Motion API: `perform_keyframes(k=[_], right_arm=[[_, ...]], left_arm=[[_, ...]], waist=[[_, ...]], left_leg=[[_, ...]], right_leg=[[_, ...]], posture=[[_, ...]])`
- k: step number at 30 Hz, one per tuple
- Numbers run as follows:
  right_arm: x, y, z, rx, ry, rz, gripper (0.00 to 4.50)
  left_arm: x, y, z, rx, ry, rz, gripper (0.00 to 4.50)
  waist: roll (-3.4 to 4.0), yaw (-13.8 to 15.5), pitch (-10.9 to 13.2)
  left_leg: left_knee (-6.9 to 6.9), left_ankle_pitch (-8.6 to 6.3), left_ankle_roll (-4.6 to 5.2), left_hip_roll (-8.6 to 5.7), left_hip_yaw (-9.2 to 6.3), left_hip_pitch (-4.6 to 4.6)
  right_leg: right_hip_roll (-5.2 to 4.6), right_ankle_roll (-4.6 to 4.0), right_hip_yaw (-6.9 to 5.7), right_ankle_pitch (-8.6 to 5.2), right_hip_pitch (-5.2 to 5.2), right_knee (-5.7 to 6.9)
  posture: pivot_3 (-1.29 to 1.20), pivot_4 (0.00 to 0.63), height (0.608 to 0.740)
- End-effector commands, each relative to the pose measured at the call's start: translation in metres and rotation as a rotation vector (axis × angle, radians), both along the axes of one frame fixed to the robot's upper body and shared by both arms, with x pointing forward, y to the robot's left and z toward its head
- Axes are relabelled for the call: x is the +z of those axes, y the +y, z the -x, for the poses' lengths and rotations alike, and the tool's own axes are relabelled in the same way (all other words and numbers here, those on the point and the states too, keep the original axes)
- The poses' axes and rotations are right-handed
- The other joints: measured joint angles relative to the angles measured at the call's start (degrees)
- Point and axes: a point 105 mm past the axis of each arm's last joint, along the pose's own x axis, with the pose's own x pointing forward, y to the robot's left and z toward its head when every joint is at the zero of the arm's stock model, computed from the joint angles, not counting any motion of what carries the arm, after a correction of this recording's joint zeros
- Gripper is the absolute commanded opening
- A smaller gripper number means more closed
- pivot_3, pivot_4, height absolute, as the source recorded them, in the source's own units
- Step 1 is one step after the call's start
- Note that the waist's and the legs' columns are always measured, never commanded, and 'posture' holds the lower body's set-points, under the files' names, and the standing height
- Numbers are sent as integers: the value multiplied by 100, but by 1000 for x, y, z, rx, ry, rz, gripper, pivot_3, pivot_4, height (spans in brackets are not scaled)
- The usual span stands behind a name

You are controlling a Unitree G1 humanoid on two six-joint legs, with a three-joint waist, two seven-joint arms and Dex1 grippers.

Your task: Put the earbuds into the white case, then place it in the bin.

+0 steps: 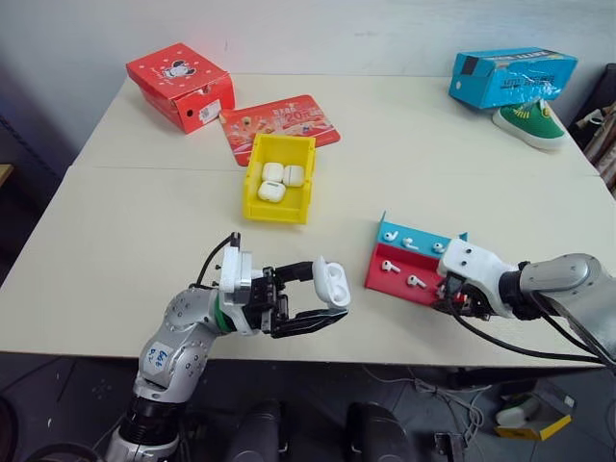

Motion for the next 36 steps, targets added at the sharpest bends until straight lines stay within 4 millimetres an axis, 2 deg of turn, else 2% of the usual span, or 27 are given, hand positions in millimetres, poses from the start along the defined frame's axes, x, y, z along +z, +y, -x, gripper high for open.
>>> perform_keyframes(k=[1,9,15,20,28,36], right_arm=[[6,-1,-5,-17,-41,30,2153],[10,-4,-8,-54,-30,56,2153],[14,8,-9,-103,8,-36,2153],[20,23,-14,-37,-42,-67,2153],[17,26,-24,21,-86,-9,2153],[11,36,-29,72,-51,-5,2153]], left_arm=[[7,-1,5,-6,-44,9,2775],[6,-1,6,-8,-41,4,2775],[5,-1,5,-7,-45,0,2775],[5,-1,4,0,-44,1,2775],[6,0,2,2,-44,-1,2775],[7,2,1,5,-50,-9,2775]], waist=[[0,2,0],[0,-1,0],[0,-3,0],[0,-2,0],[0,-6,0],[0,-18,0]], left_leg=[[0,0,0,0,0,0],[-1,-1,-1,0,1,0],[-1,-1,-1,2,0,-1],[-2,-2,0,1,1,-3],[-3,-3,-1,1,2,-3],[-3,-3,-2,1,2,-3]], right_leg=[[0,0,0,0,0,0],[1,0,0,0,-1,0],[0,0,0,0,-1,-3],[0,0,-1,0,-1,-5],[2,0,-3,0,-2,-6],[2,0,-3,0,-3,-5]], posture=[[0,150,740],[0,150,740],[0,150,740],[0,150,740],[0,150,740],[0,150,740]])
